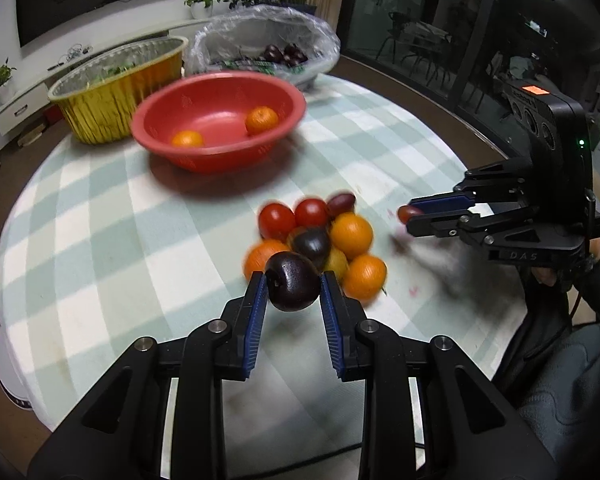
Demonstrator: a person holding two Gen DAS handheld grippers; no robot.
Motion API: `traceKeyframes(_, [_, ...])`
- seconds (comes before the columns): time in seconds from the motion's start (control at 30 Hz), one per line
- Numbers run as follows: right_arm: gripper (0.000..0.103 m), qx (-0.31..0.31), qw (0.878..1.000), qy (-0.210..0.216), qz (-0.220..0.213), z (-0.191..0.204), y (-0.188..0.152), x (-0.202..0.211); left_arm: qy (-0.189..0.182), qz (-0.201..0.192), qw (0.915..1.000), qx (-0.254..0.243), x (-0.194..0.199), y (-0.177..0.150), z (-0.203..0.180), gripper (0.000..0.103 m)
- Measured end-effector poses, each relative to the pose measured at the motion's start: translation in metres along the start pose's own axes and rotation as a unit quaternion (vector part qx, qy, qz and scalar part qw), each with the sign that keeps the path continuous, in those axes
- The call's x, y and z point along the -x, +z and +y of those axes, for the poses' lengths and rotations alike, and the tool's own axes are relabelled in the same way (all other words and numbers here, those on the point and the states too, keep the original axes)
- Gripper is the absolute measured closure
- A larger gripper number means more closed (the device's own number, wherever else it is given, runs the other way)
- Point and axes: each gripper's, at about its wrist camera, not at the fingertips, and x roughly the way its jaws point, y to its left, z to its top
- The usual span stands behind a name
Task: Organize fruits
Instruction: 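Carry the dark plum and small red plum over the red bowl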
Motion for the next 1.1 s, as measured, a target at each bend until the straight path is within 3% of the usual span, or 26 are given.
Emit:
traceKeyframes(0.37, [0.085, -0.048, 0.996, -0.022, -0.070, -0.054, 0.057, 0.033, 0.022, -0.037, 0.9990, -0.012, -0.003, 0.083, 0.028, 0.077])
traceKeyframes(0.57, [0.085, -0.038, 0.995, -0.018, -0.095, -0.059, 0.102, 0.028, 0.036, -0.018, 0.9991, -0.016, -0.041, 0.126, 0.040, 0.077])
traceKeyframes(0.83, [0.085, -0.041, 0.996, 0.005, -0.079, -0.068, 0.151, -0.013, 0.049, 0.018, 0.9980, -0.035, -0.099, 0.146, 0.045, 0.077])
traceKeyframes(1.1, [0.085, -0.045, 0.998, 0.003, -0.040, -0.075, 0.178, -0.065, 0.045, 0.031, 0.9983, -0.022, -0.125, 0.142, 0.057, 0.077])
